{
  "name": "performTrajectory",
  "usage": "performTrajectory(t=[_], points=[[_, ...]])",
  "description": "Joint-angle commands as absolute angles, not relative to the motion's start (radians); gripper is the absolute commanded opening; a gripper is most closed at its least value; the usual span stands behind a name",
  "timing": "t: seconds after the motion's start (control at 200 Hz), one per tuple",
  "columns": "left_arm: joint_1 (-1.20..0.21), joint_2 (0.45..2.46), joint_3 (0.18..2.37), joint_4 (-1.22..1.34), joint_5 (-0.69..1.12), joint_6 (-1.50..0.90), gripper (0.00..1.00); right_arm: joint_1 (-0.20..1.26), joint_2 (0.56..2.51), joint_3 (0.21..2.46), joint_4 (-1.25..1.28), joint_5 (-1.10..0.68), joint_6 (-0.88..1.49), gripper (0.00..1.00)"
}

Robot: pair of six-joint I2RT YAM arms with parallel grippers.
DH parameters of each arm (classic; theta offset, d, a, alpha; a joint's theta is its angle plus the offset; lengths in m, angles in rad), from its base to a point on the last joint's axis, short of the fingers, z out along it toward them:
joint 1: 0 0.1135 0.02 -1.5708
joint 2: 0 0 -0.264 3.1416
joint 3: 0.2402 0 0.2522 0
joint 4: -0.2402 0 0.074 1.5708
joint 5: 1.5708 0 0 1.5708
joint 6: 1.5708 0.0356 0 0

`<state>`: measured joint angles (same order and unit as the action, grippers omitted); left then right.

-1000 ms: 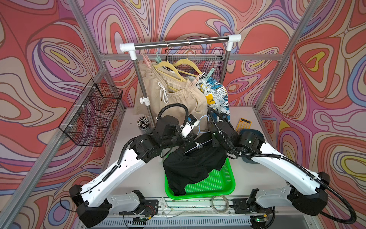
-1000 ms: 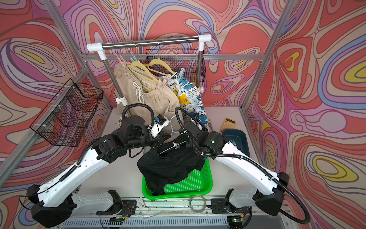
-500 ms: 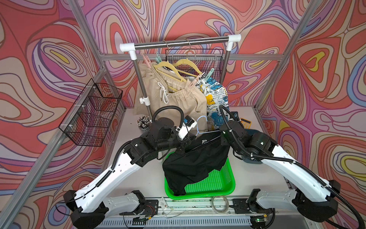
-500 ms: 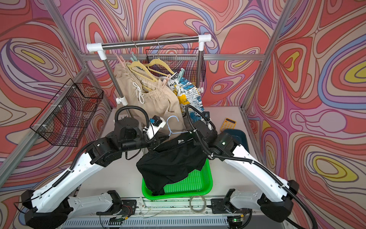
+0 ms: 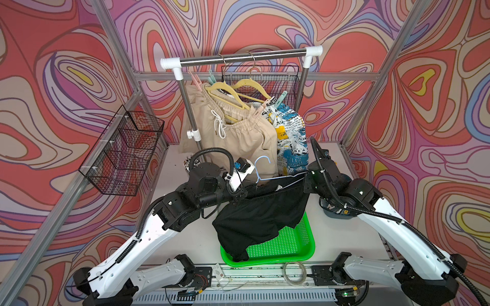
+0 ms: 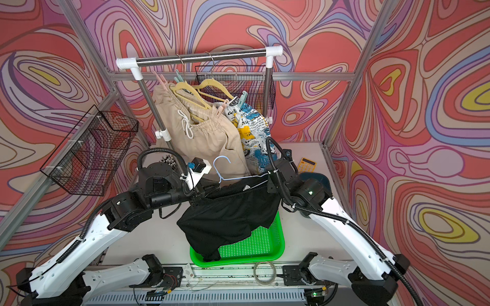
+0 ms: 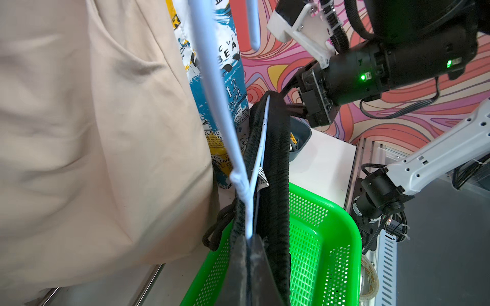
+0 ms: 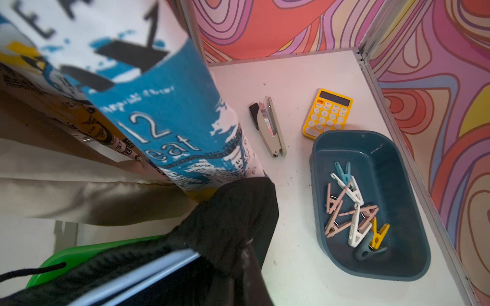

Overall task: Remove the clothespins securing shorts to the hanger
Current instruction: Remove the shorts from the hanger.

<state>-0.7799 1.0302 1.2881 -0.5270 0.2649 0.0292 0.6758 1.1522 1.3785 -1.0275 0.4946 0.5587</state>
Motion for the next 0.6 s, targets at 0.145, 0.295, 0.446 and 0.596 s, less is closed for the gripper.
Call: performTrajectory(t=[0.145,0.295,0.446,0.596], points=[[-0.753,0.985,1.281,-0.422,0.244,0.012,0.00,0.654,1.111,1.318,-1.008,0.440,0.577,0.00],[-0.750,0.977,1.281,-0.406,0.225,0.014,0.00,0.654,1.087,1.279,-1.009,0.433,0.598,0.00],[-0.746,0.970,1.279,-0.412,0.217,0.017,0.00,0.654,1.050,1.257,-1.005,0.427,0.615,0.00],[-0.742,0.964,1.267,-0.407,0.212,0.014,0.00,0.654,1.012,1.256,-0.990,0.413,0.615,0.00]])
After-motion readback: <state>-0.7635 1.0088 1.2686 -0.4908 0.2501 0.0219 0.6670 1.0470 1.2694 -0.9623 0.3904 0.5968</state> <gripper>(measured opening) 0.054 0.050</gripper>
